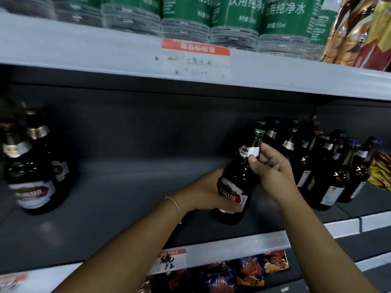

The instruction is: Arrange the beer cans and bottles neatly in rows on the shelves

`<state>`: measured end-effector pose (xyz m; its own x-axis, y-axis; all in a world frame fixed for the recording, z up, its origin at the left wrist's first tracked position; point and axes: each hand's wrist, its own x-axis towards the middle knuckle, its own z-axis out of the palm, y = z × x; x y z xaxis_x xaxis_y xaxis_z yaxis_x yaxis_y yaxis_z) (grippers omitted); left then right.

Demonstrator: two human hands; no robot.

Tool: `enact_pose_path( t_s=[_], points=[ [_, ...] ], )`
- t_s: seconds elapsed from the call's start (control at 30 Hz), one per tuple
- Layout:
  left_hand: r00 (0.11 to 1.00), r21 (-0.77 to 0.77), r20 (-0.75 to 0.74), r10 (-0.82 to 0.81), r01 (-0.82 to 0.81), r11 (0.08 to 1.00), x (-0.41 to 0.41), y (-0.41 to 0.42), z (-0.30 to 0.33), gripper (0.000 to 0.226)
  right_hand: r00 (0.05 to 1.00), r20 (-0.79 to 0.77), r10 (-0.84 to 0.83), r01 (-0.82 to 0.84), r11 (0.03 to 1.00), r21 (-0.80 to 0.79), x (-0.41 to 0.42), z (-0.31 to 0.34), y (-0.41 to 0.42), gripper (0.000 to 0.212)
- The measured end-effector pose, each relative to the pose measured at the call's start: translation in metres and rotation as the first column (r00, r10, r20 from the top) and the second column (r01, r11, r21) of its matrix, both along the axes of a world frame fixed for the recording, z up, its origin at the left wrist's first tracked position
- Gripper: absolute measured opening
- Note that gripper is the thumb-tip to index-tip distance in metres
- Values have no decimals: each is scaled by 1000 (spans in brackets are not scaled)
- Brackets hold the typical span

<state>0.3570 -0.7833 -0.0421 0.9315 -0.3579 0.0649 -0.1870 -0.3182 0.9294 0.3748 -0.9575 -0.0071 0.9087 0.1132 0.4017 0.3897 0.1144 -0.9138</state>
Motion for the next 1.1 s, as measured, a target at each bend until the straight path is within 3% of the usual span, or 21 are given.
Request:
enact_pose_path(
  t_s=[0.33,0.53,0.73,0.9,1.1],
  points=[
    [961,-100,-3,278,-276,956,-47,95,-11,71,973,-38,226,-226,974,15,-26,5,104,33],
    [900,-115,24,435,-430,895,-87,157,-8,70,964,-17,267,-267,962,-64,-54,11,172,34],
    [841,-130,83,535,-523,843,-126,217,-6,71,948,-36,316,-315,917,-243,-89,9,237,36],
    [827,-148,90,555,-540,828,-159,263,-10,67,920,-40,390,-387,887,-253,-114,6,285,20],
    [778,-99,133,613,-605,790,-189,305,-15,63,928,-4,372,-365,909,-201,-136,-7,335,26]
  ],
)
